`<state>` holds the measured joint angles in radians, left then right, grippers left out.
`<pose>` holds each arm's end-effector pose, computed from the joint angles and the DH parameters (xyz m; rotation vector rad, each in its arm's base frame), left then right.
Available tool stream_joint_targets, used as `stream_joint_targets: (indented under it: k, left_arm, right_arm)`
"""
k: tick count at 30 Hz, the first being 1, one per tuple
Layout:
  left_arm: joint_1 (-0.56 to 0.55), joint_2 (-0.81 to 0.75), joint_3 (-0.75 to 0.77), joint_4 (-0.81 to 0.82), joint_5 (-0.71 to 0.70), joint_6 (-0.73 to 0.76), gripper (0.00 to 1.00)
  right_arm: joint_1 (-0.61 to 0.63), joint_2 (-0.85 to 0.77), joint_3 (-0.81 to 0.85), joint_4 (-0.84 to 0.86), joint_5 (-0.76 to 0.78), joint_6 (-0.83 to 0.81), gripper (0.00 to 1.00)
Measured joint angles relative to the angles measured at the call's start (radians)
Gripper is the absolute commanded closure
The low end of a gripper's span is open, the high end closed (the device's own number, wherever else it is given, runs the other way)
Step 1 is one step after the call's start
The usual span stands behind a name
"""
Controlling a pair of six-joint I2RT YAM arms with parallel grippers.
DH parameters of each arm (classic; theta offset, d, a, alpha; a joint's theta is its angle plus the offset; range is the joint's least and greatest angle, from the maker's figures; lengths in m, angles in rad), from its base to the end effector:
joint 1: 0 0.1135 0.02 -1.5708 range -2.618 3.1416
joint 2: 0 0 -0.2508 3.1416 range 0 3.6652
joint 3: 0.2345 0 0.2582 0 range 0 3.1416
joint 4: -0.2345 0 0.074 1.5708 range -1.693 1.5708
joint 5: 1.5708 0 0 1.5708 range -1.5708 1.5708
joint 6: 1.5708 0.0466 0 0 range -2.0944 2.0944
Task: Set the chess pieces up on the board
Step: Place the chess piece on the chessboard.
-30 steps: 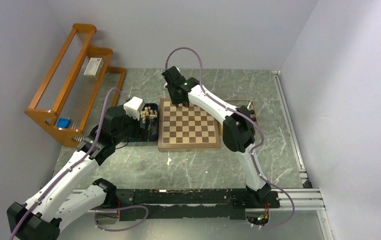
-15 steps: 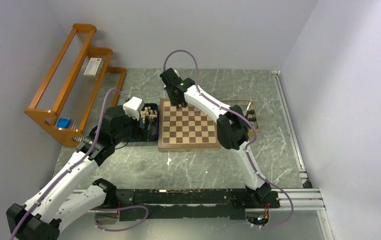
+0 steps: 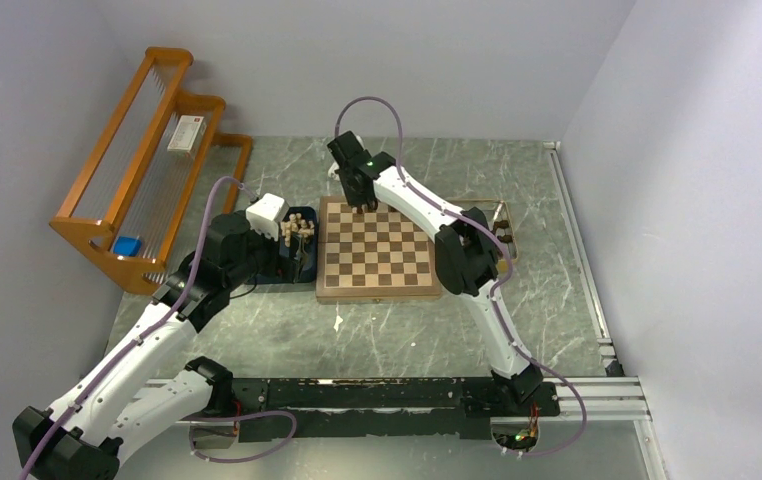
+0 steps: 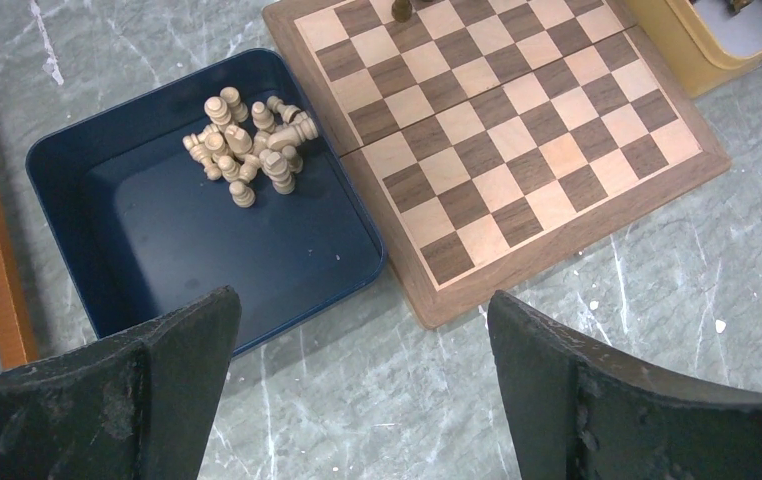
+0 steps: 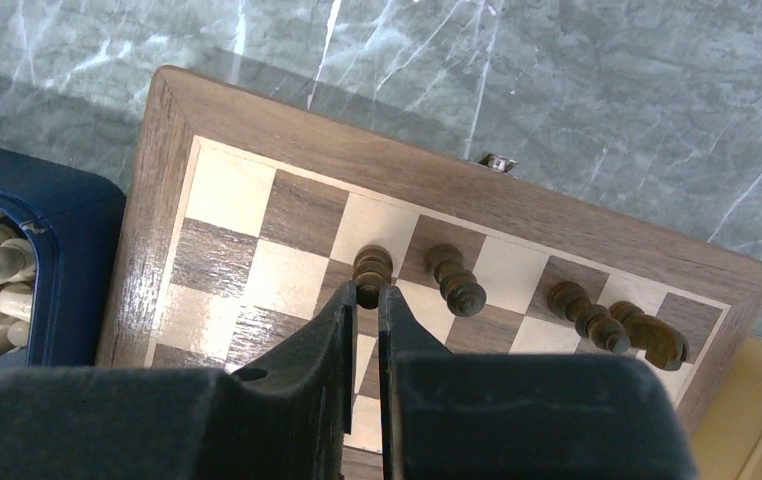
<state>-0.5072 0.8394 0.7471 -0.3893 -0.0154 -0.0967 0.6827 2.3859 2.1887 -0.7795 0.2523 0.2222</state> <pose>0.1882 -0.1038 0.2809 0.4128 2.0301 -0.3579 0.4164 0.3236 0.1964 -0.4762 2.4571 0.0494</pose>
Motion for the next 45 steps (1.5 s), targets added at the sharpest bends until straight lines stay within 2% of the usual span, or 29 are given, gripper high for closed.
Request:
stream_joint_targets:
  k: [27, 33, 45]
  left_arm:
    - [0.000, 0.006, 0.000, 0.000, 0.000, 0.000, 0.02]
    - [0.000, 0.006, 0.000, 0.000, 0.000, 0.000, 0.02]
    - [0.000, 0.006, 0.000, 0.000, 0.000, 0.000, 0.02]
  right_arm:
    - [-0.020, 0.037, 0.053, 0.019, -0.040, -0.009, 0.87]
    - [-0.022, 0.039, 0.054, 0.019, -0.048, -0.010, 0.82]
    - [-0.027, 0.051, 0.077, 0.005, -0.066, -0.010, 0.85]
